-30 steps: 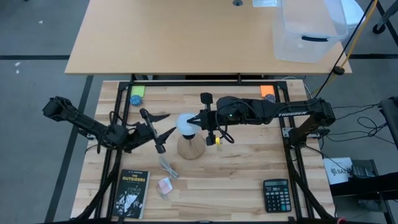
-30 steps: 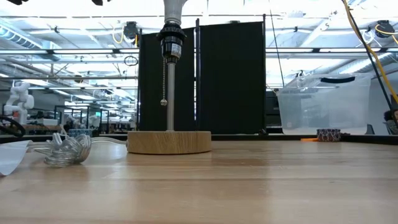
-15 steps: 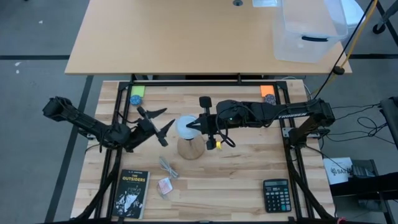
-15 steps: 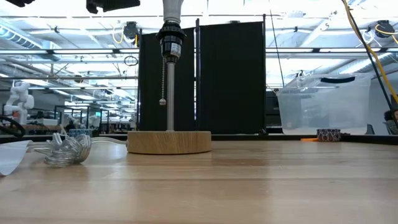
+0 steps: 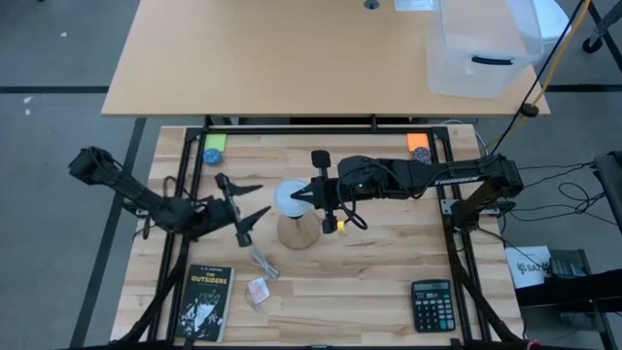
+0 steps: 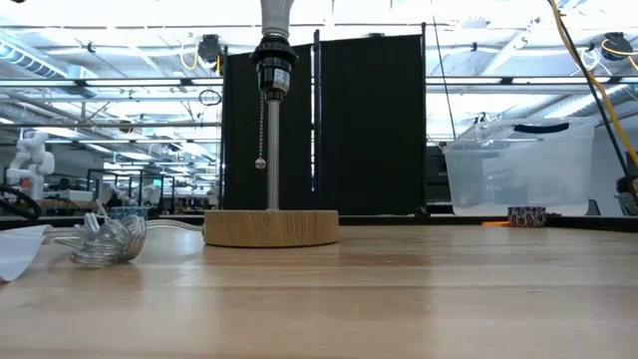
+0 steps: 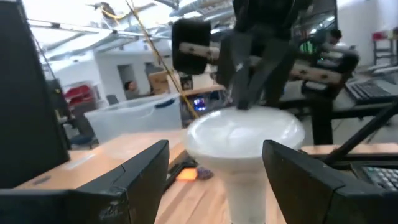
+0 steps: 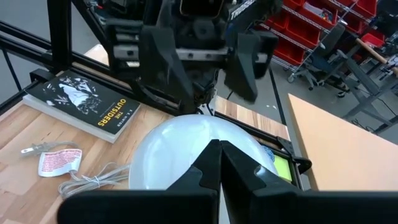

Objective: Screw lightbulb
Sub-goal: Insert the lightbulb on the lamp

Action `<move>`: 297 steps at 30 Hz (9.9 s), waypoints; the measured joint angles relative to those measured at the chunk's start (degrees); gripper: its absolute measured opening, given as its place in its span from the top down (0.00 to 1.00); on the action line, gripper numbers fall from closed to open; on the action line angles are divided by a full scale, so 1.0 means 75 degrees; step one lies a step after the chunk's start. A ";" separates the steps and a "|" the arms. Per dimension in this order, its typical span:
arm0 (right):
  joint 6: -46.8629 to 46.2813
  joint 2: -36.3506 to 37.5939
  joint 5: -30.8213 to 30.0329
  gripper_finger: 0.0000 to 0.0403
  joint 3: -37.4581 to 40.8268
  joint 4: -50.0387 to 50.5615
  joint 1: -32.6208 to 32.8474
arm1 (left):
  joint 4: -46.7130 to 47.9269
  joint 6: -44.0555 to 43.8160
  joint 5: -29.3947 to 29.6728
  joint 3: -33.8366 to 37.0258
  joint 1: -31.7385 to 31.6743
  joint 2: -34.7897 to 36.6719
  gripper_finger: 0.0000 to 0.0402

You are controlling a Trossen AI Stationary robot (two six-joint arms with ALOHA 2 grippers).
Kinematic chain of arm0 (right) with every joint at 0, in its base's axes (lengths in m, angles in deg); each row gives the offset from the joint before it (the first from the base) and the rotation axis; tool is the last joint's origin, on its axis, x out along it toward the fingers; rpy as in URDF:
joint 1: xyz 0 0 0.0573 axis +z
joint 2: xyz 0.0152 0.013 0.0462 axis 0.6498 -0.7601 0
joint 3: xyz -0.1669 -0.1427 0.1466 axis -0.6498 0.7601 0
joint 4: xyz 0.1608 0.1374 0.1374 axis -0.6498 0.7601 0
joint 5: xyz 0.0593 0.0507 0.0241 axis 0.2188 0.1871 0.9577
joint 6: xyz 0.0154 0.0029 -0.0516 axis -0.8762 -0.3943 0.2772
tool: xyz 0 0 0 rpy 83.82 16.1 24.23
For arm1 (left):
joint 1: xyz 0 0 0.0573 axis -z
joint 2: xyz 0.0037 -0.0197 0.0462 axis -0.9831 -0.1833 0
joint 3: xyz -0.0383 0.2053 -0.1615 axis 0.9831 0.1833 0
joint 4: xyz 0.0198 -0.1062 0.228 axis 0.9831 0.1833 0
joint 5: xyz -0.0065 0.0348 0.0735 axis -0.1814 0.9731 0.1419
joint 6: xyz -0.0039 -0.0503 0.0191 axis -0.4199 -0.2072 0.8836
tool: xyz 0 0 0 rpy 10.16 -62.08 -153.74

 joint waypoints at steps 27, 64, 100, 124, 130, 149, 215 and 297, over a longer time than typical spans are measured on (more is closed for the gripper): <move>-0.0160 0.0005 0.0021 1.00 -0.0006 0.0067 0.0013 | 0.0915 -0.1663 0.0268 0.0000 -0.1336 -0.0018 0.34; -0.0160 0.0017 -0.0082 1.00 0.0000 0.0122 -0.0003 | 0.0485 -0.1648 -0.1233 -0.0006 -0.1450 -0.0132 0.34; -0.0142 0.0008 -0.0034 1.00 0.0000 0.0073 0.0047 | 0.0072 -0.1283 -0.1537 0.0000 -0.1257 -0.0205 0.34; -0.0195 -0.0003 0.0189 1.00 0.0008 -0.0064 0.0079 | 0.0629 -0.1084 -0.0359 0.0003 -0.0986 0.0317 0.34; -0.0108 -0.0003 0.0172 1.00 0.0006 -0.0105 0.0073 | 0.0229 -0.0751 -0.1001 0.0000 -0.0566 0.0334 0.34; -0.0136 0.0010 0.0076 1.00 0.0005 -0.0101 0.0044 | 0.0029 -0.1413 -0.1118 -0.0015 -0.1478 -0.0254 0.34; 0.1685 0.0779 -0.0795 0.58 0.0004 -0.0174 0.0269 | 0.0504 -0.0637 -0.0649 0.0000 -0.0526 0.0547 0.34; 0.1810 0.0489 -0.3069 1.00 0.0316 0.1262 0.0418 | 0.0533 -0.0134 -0.0266 0.0003 0.0032 0.0573 0.34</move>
